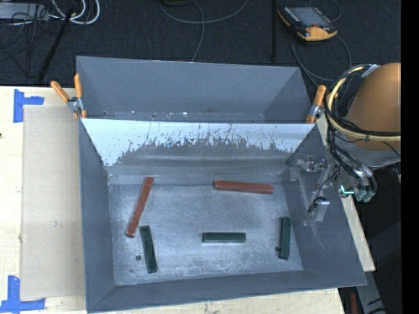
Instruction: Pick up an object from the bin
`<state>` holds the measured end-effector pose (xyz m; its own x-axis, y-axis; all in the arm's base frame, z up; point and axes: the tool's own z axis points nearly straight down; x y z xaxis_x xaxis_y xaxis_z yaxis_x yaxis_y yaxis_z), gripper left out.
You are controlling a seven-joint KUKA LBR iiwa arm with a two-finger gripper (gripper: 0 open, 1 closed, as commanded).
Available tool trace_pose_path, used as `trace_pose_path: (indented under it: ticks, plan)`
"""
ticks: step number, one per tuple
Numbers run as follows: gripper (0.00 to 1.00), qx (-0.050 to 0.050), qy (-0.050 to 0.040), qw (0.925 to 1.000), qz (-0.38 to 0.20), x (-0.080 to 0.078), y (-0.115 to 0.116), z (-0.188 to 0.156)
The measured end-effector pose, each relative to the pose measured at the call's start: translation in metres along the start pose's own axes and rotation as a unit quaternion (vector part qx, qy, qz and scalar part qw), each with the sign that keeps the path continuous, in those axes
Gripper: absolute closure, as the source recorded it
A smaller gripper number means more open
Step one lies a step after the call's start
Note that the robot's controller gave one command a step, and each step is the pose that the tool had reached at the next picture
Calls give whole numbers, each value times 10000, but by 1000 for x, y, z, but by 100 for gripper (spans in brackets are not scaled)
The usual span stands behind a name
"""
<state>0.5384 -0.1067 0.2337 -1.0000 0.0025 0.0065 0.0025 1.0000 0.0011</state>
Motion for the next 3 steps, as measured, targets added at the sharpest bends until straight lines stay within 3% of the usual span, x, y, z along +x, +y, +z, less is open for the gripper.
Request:
trace_pose_path:
  ticks: [1, 2, 3]
  plan:
    - [0, -32, -16, 9828, -1846, 28, -50, 166]
    - [0, 5, -25, 9343, -3564, 47, -24, 134]
    - [0, 11, -34, 8775, -4796, 24, -31, 127]
